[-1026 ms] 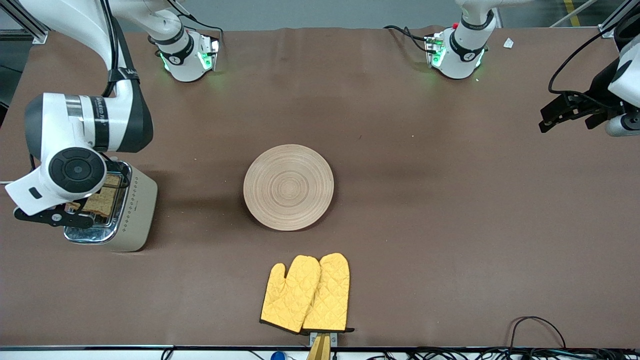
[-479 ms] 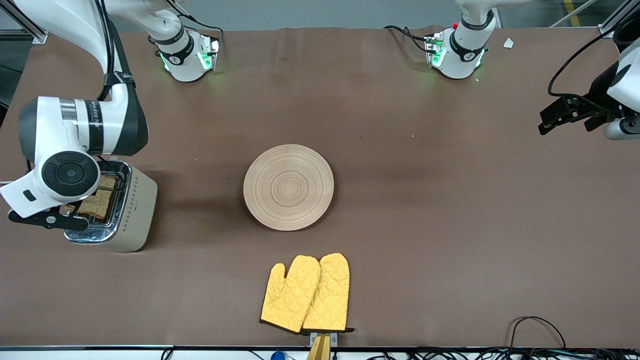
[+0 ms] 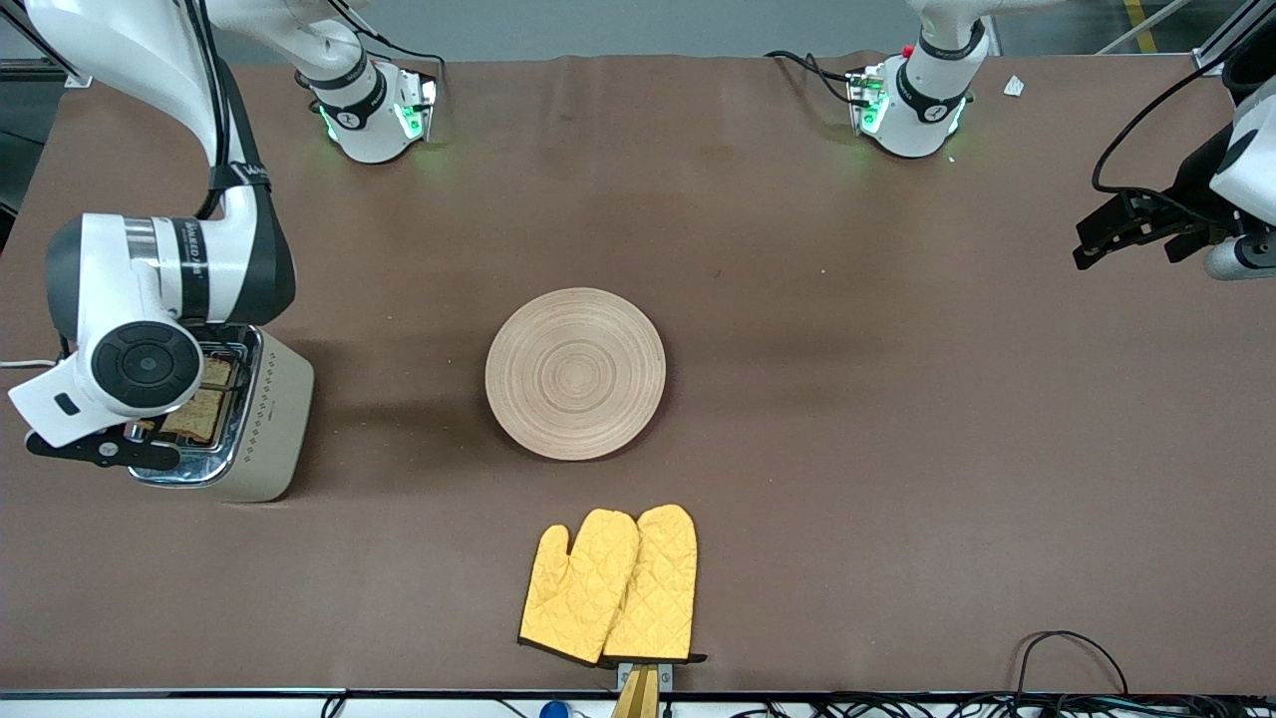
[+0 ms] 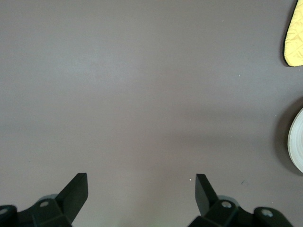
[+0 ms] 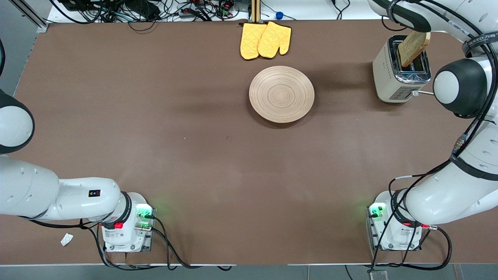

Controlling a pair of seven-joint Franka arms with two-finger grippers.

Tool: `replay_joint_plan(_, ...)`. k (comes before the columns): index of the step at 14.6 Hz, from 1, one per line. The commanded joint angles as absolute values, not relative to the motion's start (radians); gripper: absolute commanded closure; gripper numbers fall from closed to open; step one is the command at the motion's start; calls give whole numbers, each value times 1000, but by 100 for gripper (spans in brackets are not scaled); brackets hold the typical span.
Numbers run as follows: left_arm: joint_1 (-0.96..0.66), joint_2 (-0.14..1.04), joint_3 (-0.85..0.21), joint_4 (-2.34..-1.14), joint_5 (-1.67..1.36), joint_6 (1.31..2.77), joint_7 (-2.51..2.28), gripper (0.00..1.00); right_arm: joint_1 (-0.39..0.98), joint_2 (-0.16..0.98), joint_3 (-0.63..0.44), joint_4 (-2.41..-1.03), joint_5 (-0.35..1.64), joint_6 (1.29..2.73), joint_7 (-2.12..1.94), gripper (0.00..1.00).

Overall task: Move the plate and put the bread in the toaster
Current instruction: 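Lower the bread into the toaster slot and open the right gripper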

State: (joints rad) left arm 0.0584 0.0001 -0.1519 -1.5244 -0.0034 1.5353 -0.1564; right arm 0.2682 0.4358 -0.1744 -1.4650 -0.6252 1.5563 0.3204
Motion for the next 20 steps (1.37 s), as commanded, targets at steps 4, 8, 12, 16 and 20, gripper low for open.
replay_joint_plan(4,55,15,-150,-1503,15,1532,-101,0,256,437,-164,-1499,-644,1583,318,99)
replay_joint_plan(8,55,14,-150,-1508,15,1532,-103,0,247,518,-163,-1493,-637,1582,321,29)
replay_joint_plan(12,55,14,-152,-1508,14,1532,-98,0,221,523,-160,-1483,-632,1583,307,0)
replay_joint_plan(16,57,14,-150,-1509,14,1532,-98,0,222,493,-163,-1389,-461,1559,305,0)
replay_joint_plan(20,55,14,-150,-1509,15,1532,-100,0,227,434,-155,-1318,-414,1460,307,0)
